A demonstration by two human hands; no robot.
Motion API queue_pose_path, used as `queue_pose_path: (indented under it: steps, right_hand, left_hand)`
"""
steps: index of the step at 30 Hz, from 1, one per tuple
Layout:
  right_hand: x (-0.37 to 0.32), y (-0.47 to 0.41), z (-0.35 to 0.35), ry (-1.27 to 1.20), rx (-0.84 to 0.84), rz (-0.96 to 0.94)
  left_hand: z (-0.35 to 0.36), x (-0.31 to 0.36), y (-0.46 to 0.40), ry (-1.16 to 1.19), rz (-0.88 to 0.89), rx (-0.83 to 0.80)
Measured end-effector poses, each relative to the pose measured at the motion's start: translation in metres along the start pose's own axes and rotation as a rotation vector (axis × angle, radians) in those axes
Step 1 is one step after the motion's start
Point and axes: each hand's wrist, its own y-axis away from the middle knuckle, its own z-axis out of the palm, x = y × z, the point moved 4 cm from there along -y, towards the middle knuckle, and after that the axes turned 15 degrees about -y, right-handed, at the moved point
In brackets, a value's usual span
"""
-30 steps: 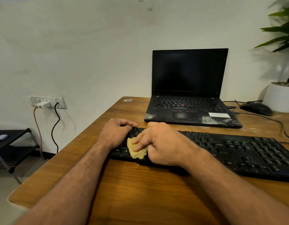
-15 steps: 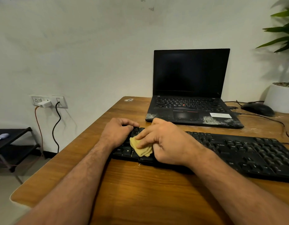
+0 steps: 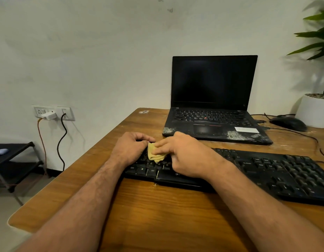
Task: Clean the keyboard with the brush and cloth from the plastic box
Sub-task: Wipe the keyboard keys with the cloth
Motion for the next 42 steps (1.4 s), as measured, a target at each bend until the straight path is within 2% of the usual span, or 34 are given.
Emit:
queue_pose_path:
  steps: [3, 5, 10, 14, 17, 21, 23, 25, 27, 30, 36, 40, 42]
  right_hand:
    - [0.023, -0.007, -0.008, 0.038, 0.141, 0.144]
    - [0.027, -0.006, -0.012, 0.076, 0.176, 0.159]
    - [0.013, -0.007, 0.002, 0.043, -0.01, 0.034]
    - [0.026, 0.0, -0.021, -0.025, 0.124, 0.156]
    - [0.025, 0.009, -0.028, 0.043, 0.165, 0.134]
    - [0.019, 0.003, -0.008, 0.033, 0.091, 0.11]
    - [0.016, 0.003, -0.012, 0.025, 0.129, 0.143]
    - [0.007, 0.007, -0.015, -0.005, 0.14, 0.094]
    - [-0.011, 0.015, -0.009, -0.094, 0.068, -0.006]
    - [-0.028, 0.02, 0.008, -0.102, -0.056, -0.095]
    - [-0.017, 0.029, -0.012, -0.096, 0.054, -0.093]
    - [-0.016, 0.024, 0.001, -0.009, -0.078, -0.049]
    - [-0.001, 0.009, 0.001, 0.038, -0.037, 0.036]
  left_hand:
    - [0.001, 0.0, 0.0, 0.014, -0.003, 0.004]
    - [0.001, 0.0, 0.001, 0.018, -0.006, -0.001]
    - [0.0, 0.0, -0.001, -0.01, 0.014, -0.001]
    - [0.001, 0.0, 0.0, 0.013, 0.007, 0.003]
    - [0.001, 0.0, 0.001, 0.035, 0.005, 0.003]
    - [0.001, 0.001, 0.001, 0.018, 0.008, 0.007]
    - [0.0, 0.0, 0.001, 0.012, 0.014, 0.014]
    - [0.0, 0.001, 0.001, 0.011, 0.012, 0.011]
    - [0.0, 0.001, 0.001, 0.021, 0.013, 0.005]
    - [-0.001, 0.001, 0.001, 0.014, 0.013, 0.006]
    - [0.0, 0.003, 0.003, 0.008, 0.011, 0.007]
    - [0.0, 0.003, 0.003, -0.006, 0.017, 0.006]
    - [0.001, 0.002, 0.002, -0.009, 0.019, 0.01]
